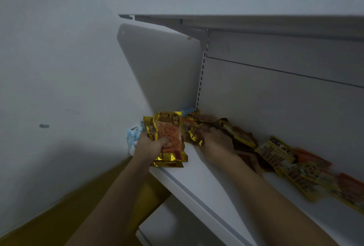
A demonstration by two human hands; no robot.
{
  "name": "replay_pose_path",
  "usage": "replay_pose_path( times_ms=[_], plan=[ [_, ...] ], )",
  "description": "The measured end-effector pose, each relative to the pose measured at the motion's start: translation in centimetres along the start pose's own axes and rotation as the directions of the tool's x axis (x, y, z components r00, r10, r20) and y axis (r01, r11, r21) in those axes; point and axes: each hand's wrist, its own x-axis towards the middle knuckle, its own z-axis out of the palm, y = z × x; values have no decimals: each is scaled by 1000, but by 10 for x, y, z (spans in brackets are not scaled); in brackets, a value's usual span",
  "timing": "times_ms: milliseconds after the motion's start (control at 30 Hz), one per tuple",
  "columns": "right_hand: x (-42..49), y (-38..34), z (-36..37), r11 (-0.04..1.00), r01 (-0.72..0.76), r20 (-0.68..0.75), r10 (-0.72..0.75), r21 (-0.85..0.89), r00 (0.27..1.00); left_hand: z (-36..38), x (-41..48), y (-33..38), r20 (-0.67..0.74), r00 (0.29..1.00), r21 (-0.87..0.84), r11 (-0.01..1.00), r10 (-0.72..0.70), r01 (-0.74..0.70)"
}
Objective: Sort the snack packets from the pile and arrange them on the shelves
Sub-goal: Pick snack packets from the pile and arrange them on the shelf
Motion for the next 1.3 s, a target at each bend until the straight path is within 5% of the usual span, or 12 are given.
replay_pose_path(
  times_ms=[167, 400, 600, 767, 967, 1100, 1200, 1300],
  plan=[
    [-2, 9, -6, 1000, -17, 128, 19, -17, 992, 0, -8, 4, 35, 999, -1, 1000, 1, -1],
    [-3, -1, -2, 994, -108, 9, 108, -27, 994, -1, -2, 2, 87, 996, 9, 1000, 11, -11],
    [-10, -1, -19, 960, -140, -179, 186, 241, 966, -4, -2, 1, 125, 992, -13, 1000, 15, -14],
    [-30, 3, -62, 855, -25, -477, 312, 517, 821, -1, -7, 4, 196, 980, -56, 998, 43, -33],
    [-94, 24, -83, 941, 92, -720, 184, 326, 669, 19, -14, 7, 283, 956, -124, 991, 80, -46],
    [-156, 43, -63, 941, -54, -557, 244, 335, 793, 39, -26, 1, 364, 925, -145, 988, 106, -56],
    [-186, 49, -40, 898, -299, -248, 384, 322, 889, 59, -39, -1, 395, 912, -151, 987, 115, -59],
    [-193, 47, -38, 786, -486, -84, 553, 382, 829, 77, -50, -2, 395, 911, -134, 988, 119, -71]
  ],
)
